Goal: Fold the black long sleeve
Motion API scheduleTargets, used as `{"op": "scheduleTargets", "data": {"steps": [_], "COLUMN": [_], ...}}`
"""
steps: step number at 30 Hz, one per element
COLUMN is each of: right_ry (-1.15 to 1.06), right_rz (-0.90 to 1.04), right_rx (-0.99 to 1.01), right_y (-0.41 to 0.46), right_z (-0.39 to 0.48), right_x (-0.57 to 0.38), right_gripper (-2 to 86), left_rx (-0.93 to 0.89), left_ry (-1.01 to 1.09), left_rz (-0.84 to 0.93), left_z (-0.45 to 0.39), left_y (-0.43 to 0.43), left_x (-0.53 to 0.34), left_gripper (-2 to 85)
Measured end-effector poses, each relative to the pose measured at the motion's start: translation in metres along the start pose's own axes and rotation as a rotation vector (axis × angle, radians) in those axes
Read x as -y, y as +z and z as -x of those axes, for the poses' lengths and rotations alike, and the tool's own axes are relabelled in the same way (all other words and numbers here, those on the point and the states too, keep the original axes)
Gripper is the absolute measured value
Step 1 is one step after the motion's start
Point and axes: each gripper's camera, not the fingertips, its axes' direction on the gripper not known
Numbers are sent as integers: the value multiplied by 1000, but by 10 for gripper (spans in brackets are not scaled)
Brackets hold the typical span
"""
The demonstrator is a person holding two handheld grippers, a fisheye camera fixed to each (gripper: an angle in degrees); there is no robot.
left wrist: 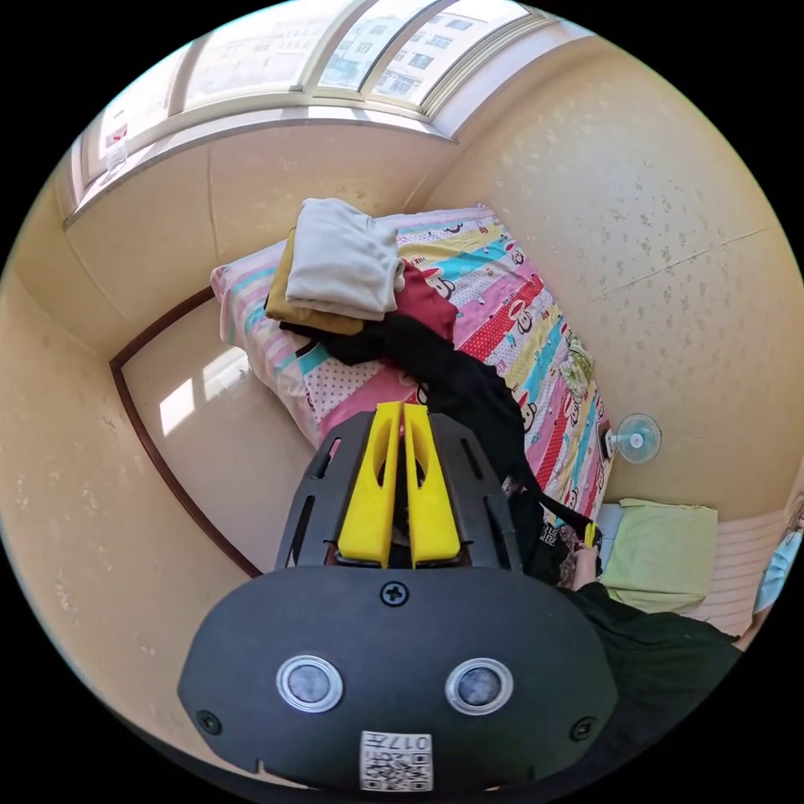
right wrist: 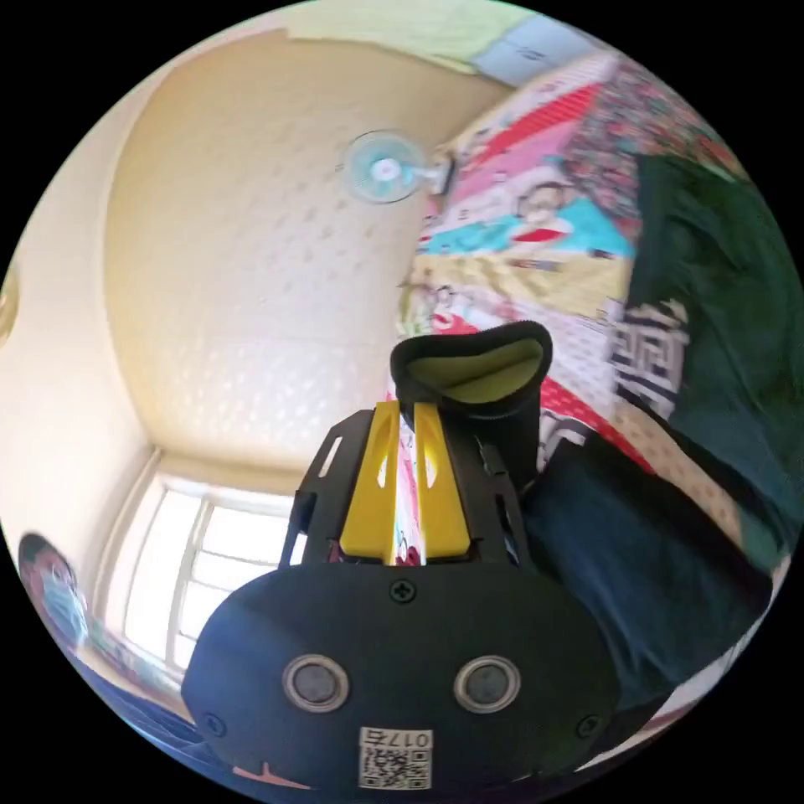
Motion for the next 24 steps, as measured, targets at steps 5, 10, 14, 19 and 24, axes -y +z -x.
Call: {"op": "scheduleTargets", "data": {"steps": [5,10,14,19,24], "right_ry": [-325,-280,-49,5,41], "right_rz": [274,704,889,931,872], "right_rx": [184,211,174,14,-262], "right_y": [129,275,309,249,156], "right_z": [104,95,50,47,66], "right_x": [-53,-184,-277,-304,-287], "right_gripper": [15,1,10,32,40], "left_rx": [-102,-274,-531,-714,-828], "left_ry": [-49,-119,-306,-628,-1009], "left_rz": [24,87,137,121,-31], "left_z": [54,111,171,237,302], "left_y": [4,41,113,205,270], "left_x": [40,107,167,211,225], "left_gripper": [39,78,107,130,132]}}
